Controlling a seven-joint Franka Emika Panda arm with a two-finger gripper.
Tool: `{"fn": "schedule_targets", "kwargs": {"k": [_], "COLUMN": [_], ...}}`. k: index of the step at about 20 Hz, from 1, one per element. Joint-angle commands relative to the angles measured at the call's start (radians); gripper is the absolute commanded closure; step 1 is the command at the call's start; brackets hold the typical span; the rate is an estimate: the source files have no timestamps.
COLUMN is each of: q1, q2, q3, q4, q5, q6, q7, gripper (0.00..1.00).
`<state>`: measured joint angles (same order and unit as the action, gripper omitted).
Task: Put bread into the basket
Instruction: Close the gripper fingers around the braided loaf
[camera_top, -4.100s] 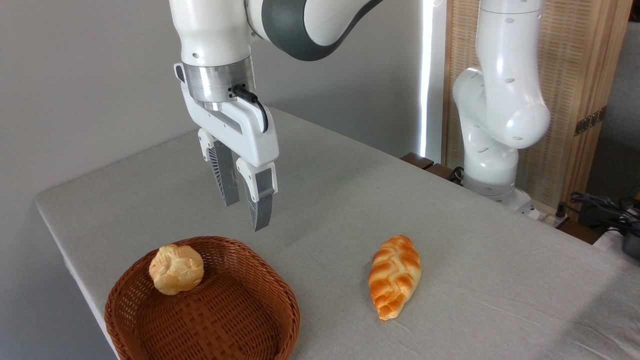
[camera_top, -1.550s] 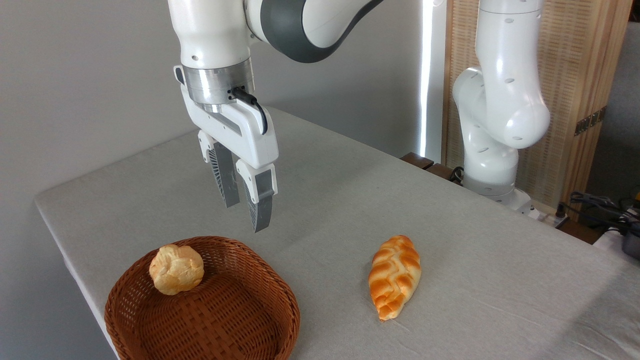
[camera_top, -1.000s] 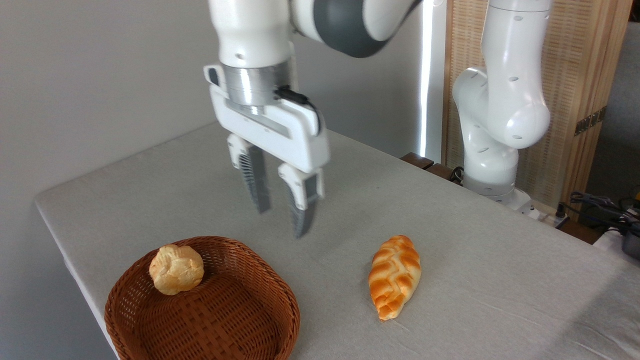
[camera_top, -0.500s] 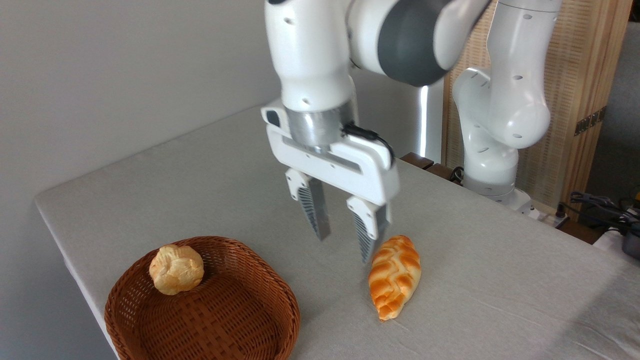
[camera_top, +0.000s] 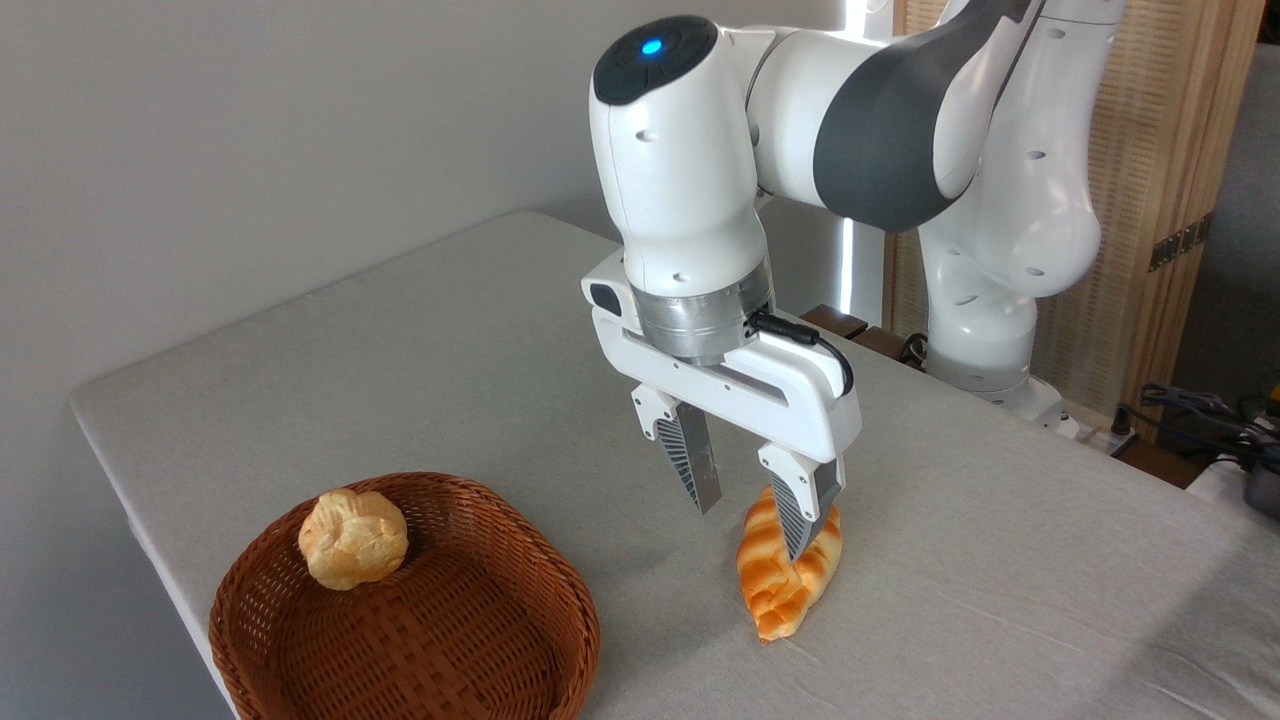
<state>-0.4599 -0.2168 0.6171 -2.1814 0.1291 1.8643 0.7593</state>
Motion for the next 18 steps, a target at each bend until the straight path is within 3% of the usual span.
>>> {"fn": "schedule_targets", "kwargs": {"k": [1,7,18], "q1": [-0.011,-0.011,-0.009], "q2": [-0.007,0.06,0.096], "q3": [0.009,0.009,0.01], "q4": [-0.026,-0.029,-0.029], "q5": [0.017,0.007,0.007], "q6": [0.007,0.021,0.047], "q7": [0.009,0.023,0.066], "gripper": [0.0,0.0,0.0]}}
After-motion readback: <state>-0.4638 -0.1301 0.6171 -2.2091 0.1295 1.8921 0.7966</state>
